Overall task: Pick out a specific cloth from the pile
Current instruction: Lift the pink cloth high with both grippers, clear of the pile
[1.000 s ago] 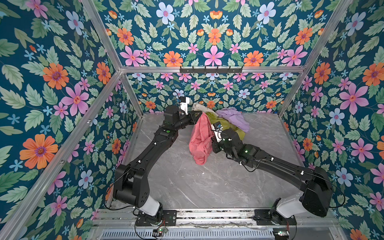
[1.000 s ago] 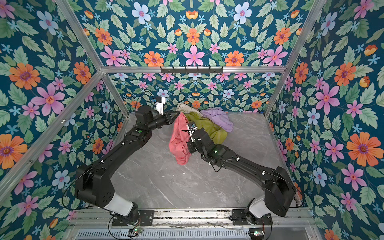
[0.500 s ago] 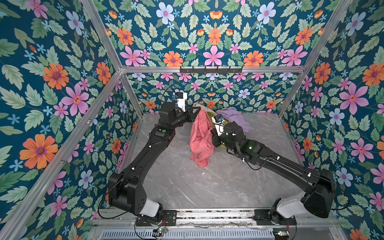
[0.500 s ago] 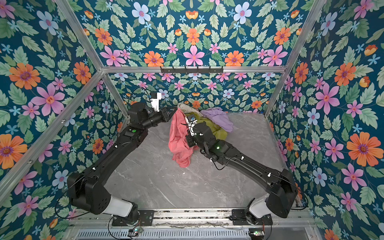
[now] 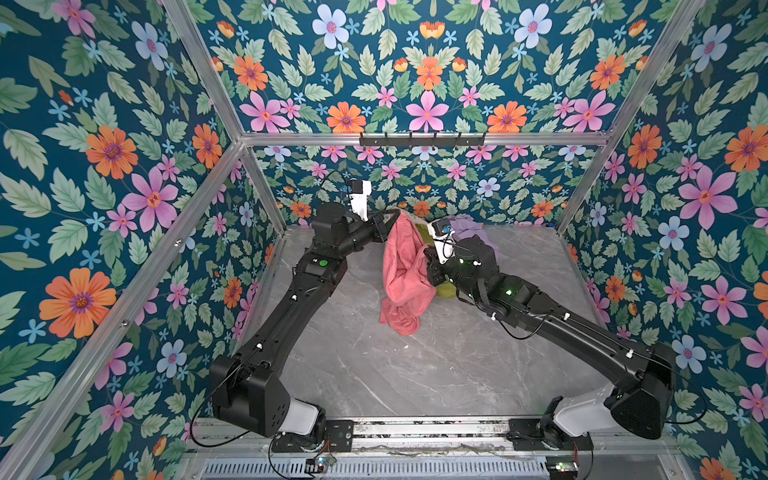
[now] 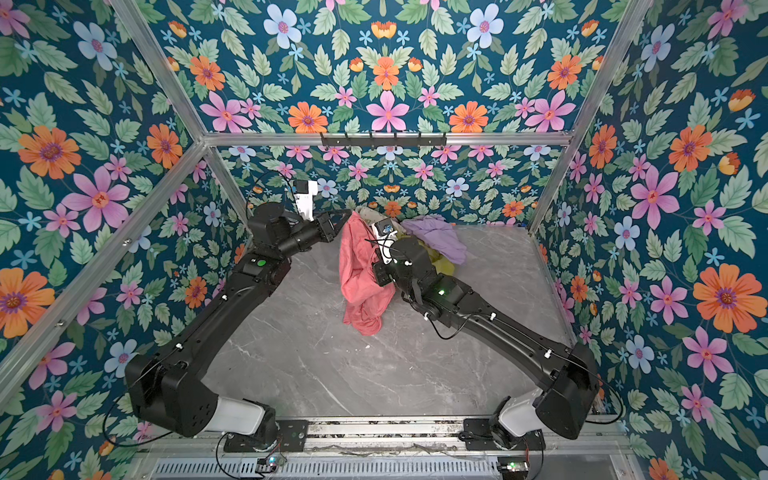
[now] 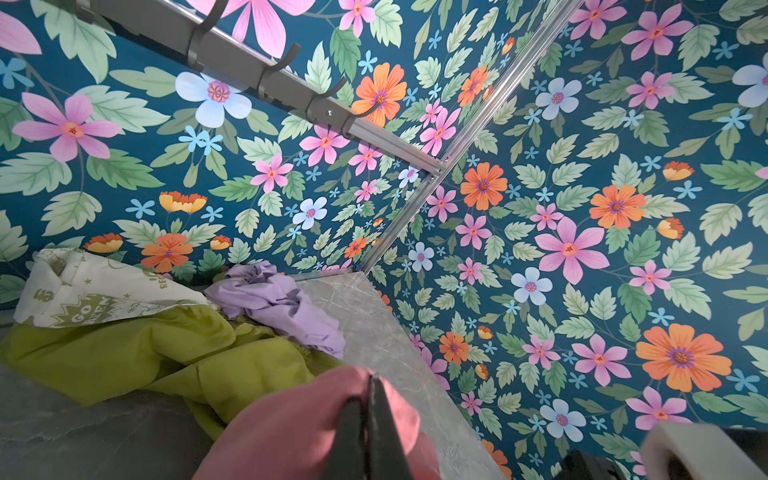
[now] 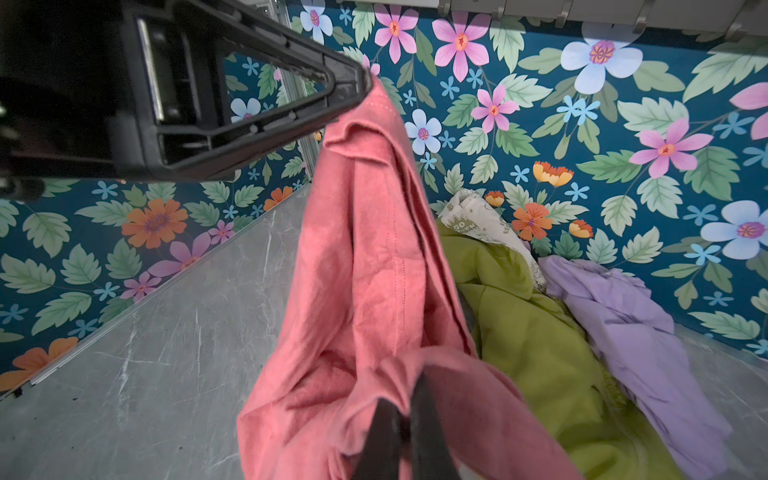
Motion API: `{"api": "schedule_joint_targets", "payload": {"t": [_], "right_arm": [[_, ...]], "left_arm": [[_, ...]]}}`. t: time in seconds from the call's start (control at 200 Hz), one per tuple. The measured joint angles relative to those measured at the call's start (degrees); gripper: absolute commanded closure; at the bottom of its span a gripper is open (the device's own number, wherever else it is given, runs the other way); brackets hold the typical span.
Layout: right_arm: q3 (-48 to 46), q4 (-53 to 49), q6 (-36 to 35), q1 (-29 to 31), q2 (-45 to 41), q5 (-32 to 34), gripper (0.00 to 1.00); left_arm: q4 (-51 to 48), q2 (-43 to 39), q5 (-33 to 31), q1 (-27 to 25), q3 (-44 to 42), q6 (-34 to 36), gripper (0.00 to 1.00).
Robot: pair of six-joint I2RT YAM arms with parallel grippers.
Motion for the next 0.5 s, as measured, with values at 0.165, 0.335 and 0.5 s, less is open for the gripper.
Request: {"api": "schedule_joint_targets", "payload": {"t": [0.165,0.335,0.5], "right_arm": [[0.6,-0.2,-0.2,0.0,-1.4,0.0,1.00],[1.6,-1.4,-0.2,0.0,-3.0,0.1,1.00],[3.2,-3.7,-0.3,0.0,-4.5,0.2,1.00]], "left_arm": [[-0.1,-1.8,0.0,0.0,0.3,0.1,1.00],[-1.3,-3.9,-0.3,-0.1,-0.3,0.2,1.00],[-2.3,-5.7,-0.6,-0.2,-1.0,0.3,1.00]]}}
